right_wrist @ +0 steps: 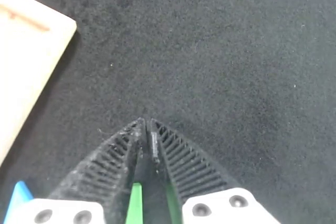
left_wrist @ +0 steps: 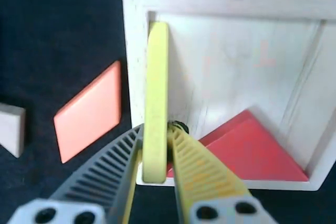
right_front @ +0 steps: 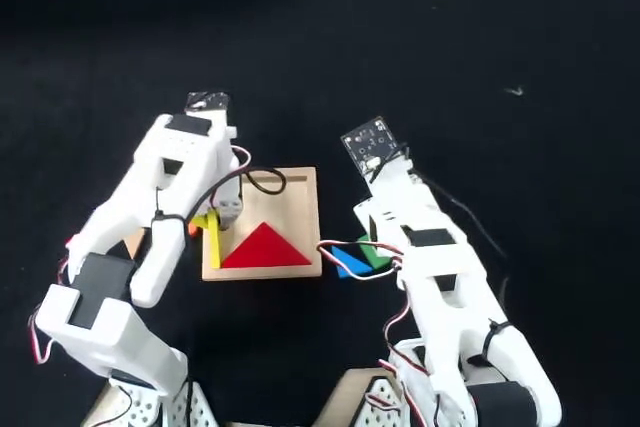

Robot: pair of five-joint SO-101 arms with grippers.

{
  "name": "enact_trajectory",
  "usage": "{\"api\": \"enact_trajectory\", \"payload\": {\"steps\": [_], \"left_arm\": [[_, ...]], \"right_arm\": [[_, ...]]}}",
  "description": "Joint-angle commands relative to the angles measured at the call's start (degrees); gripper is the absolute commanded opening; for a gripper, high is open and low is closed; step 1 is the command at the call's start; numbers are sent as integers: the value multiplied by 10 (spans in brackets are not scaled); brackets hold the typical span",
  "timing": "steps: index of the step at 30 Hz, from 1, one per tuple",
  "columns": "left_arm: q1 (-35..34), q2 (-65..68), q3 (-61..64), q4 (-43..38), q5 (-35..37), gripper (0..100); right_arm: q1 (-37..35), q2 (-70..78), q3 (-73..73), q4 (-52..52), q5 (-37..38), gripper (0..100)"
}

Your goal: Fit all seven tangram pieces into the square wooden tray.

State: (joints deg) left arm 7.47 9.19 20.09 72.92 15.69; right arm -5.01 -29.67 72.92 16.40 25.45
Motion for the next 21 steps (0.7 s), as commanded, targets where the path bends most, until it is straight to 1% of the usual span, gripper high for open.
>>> {"api": "enact_trajectory", "payload": {"steps": [1, 3, 8, 15, 18, 21], "left_arm": [[-19, -5, -29, 4, -4, 29], [-17, -5, -32, 4, -4, 29], [-14, -5, -27, -41, -4, 29], [-14, -5, -30, -40, -7, 29], [-13, -5, -28, -40, -47, 33], [-17, -5, -27, -38, -65, 36]], "right_arm": [[-7, -20, 0, -12, 6, 15], [-7, -20, 0, -12, 6, 15], [-7, -20, 1, -12, 6, 15], [-7, -20, 1, -12, 6, 15], [-7, -20, 1, -12, 6, 15], [-7, -20, 1, -12, 6, 15]]}}
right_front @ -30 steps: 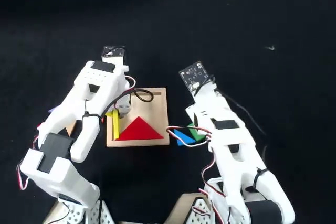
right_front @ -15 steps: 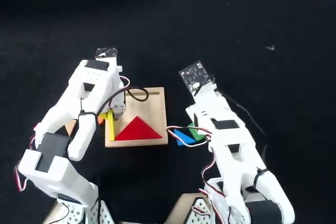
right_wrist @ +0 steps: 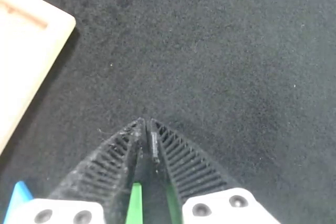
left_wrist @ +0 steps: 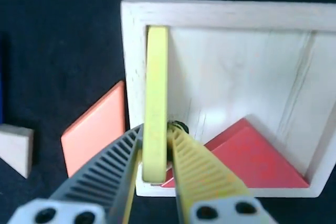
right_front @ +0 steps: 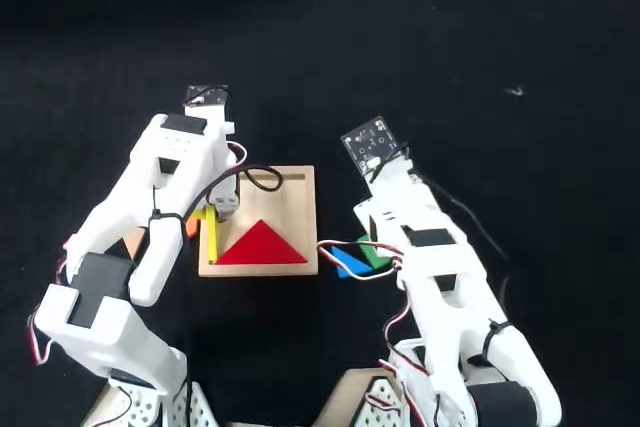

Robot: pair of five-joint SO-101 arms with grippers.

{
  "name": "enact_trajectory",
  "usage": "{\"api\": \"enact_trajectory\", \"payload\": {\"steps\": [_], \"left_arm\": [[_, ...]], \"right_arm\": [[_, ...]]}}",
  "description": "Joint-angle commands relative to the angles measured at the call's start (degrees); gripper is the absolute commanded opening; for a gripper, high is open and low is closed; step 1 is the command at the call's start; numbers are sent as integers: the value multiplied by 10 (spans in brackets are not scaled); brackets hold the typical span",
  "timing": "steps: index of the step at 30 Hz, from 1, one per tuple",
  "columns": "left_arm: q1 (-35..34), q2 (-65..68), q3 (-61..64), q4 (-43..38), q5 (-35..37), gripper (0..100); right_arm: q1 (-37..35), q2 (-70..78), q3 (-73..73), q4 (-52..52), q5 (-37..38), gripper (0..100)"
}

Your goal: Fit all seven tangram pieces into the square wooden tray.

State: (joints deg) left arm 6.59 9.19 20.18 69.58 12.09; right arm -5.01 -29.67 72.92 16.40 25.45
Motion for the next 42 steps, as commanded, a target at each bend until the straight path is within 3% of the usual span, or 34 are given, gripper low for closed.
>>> {"api": "enact_trajectory", "payload": {"steps": [1, 7, 13, 21, 34, 37, 42], "left_arm": [[-9, -5, -29, 4, -30, 48], [-11, -5, -72, 67, -32, 173], [-9, -6, -105, 77, -32, 173], [28, -5, -160, 151, -28, 173], [73, -11, -155, 160, -28, 173], [112, -4, -125, 168, -33, 173], [145, 17, -76, 117, -33, 173]], "right_arm": [[-7, -20, 1, -12, 6, 15], [-7, -20, 1, -12, 6, 15], [-7, -20, 1, -12, 6, 15], [-8, -20, 1, -12, 6, 15], [-8, -20, 1, -12, 6, 15], [-8, -20, 1, -12, 6, 15], [-8, -20, 1, -11, 6, 15]]}}
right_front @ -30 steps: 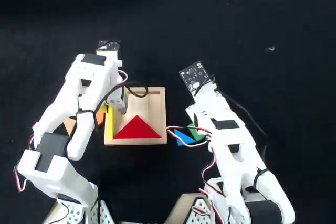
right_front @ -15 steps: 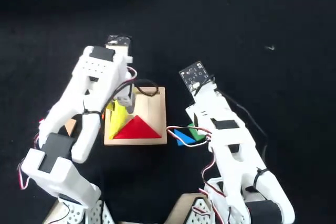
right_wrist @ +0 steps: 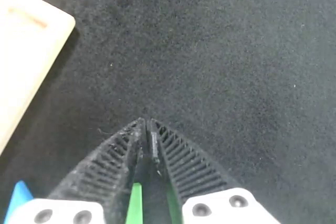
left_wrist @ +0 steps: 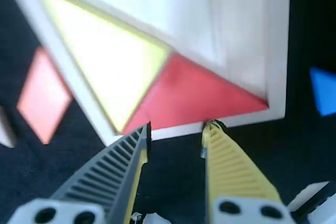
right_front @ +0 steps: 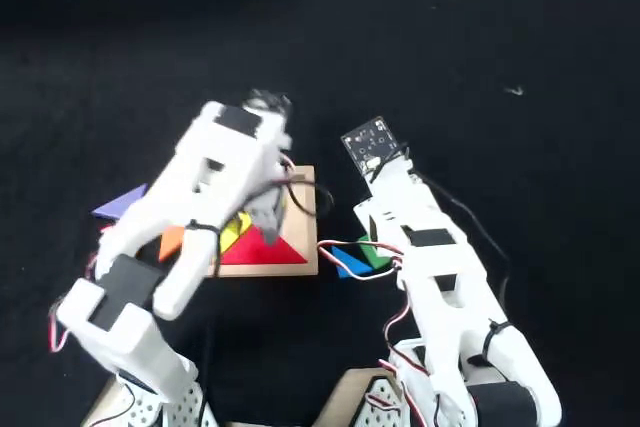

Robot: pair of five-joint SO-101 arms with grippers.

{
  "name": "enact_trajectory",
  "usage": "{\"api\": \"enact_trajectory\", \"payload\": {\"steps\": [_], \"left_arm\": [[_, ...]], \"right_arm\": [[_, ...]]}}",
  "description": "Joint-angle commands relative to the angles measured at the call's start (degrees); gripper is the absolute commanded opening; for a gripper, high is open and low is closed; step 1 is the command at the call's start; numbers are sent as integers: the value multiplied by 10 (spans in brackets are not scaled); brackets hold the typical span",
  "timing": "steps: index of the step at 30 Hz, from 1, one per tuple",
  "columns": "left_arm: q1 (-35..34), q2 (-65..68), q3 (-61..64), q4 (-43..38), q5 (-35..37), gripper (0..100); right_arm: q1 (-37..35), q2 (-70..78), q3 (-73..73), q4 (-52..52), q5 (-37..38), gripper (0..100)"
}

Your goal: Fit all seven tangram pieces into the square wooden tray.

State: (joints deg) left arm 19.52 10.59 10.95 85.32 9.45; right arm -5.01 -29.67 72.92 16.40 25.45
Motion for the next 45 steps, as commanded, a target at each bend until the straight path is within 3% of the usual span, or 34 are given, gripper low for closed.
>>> {"api": "enact_trajectory", "payload": {"steps": [1, 6, 15, 22, 31, 37, 45], "left_arm": [[9, 4, 20, -56, -6, 173], [-31, 5, -6, -84, -18, 173], [17, 7, 28, -189, -47, 173], [-1, 9, 29, -223, -47, 173], [-7, 83, 17, -222, -142, 172], [-20, 102, -18, -159, -194, 42], [-21, 96, -24, -91, -226, 53]], "right_arm": [[-8, -20, 1, -11, 6, 15], [-7, -20, 1, -11, 6, 15], [-6, -20, 1, -11, 6, 15], [-7, -20, 1, -11, 6, 15], [-6, -20, 1, -11, 6, 15], [-6, -20, 1, -11, 6, 15], [-7, -20, 1, -11, 6, 15]]}}
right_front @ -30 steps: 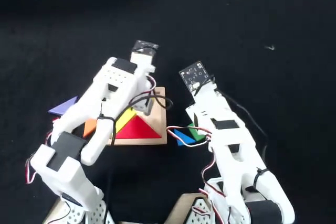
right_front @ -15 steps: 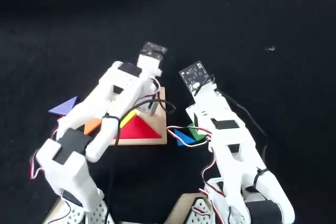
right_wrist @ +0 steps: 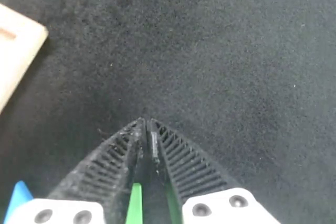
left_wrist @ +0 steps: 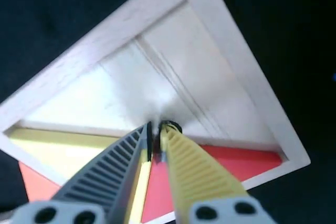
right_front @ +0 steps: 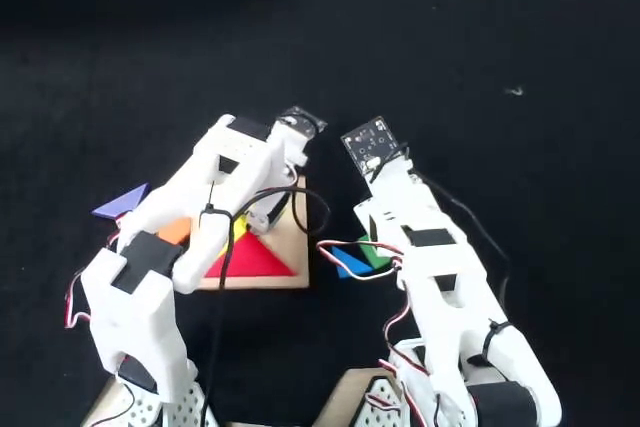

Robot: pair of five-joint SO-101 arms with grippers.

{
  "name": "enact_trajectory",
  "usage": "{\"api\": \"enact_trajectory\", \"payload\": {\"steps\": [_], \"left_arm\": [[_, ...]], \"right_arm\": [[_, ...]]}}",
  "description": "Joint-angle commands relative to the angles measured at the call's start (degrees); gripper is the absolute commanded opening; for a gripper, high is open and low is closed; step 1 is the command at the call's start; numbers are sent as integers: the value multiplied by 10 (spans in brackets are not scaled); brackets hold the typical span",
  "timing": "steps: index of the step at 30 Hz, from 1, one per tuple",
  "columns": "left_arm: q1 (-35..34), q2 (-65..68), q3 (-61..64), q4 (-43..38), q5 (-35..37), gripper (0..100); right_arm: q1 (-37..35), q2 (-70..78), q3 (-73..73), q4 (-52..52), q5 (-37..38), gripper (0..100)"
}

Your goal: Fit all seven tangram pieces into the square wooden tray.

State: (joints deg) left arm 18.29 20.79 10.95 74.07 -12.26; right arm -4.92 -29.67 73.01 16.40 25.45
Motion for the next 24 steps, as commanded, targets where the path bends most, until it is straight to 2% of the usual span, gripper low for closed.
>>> {"api": "enact_trajectory", "payload": {"steps": [1, 11, 16, 19, 24], "left_arm": [[-8, -6, -25, 18, -9, 54], [-12, -7, -93, 25, -7, 55], [-47, -57, -237, 132, -6, 62], [-76, -96, -316, 195, 0, 105], [-167, -161, -404, 264, 37, 127]], "right_arm": [[-8, -20, 0, -11, 6, 15], [-7, -20, 0, -11, 6, 15], [-8, -20, 0, -11, 6, 15], [-8, -20, 0, -11, 6, 15], [-8, -20, 0, -11, 6, 15]]}}
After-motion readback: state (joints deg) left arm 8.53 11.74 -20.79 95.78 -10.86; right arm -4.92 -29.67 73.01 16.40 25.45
